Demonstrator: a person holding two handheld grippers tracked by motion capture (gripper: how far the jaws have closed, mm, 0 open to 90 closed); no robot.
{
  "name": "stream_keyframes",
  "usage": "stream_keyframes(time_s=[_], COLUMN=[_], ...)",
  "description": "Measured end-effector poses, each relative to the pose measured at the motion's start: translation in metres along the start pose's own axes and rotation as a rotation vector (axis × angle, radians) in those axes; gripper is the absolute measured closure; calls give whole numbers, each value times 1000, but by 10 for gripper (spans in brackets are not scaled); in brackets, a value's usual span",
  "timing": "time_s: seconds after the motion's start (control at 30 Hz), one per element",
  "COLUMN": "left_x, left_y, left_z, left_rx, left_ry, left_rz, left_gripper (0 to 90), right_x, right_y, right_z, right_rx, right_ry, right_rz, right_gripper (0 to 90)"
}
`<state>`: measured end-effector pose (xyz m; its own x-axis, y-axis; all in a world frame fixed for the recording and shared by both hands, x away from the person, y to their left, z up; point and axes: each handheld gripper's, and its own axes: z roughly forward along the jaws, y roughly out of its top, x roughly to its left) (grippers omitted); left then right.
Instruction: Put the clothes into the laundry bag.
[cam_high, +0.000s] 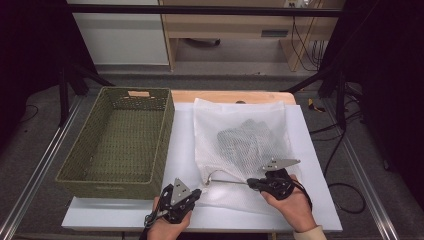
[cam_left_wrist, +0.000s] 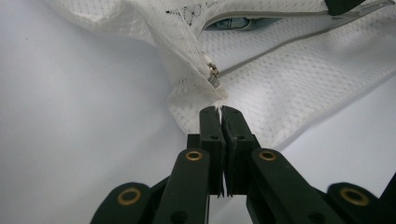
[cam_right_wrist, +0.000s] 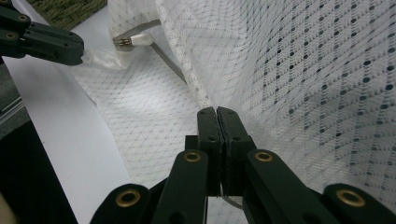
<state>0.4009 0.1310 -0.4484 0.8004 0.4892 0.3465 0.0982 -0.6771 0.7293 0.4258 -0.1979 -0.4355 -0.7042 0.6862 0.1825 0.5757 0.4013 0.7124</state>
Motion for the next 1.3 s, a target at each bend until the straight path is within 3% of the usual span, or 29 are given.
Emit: stream_keyframes(time_s=[0.2,0.4,1.07,1.3], left_x=[3,0,-9,-11], left_y=[-8,-17,-23,-24], left_z=[-8,-6,-16,-18], left_rx=[-1,12,22,26], left_ry=[4,-20,-24,-14], left_rz=[-15,-27,-16,-24], left_gripper=[883,883,883,883], right_x=[4,7,11,12], right_y=[-1,-4,-14,-16], right_z=[2,6,20,21], right_rx=[16,43,123,127], right_ry=[3,8,-2,-6], right_rz=[-1,-11,-17,-29], right_gripper=[891,890,889,887])
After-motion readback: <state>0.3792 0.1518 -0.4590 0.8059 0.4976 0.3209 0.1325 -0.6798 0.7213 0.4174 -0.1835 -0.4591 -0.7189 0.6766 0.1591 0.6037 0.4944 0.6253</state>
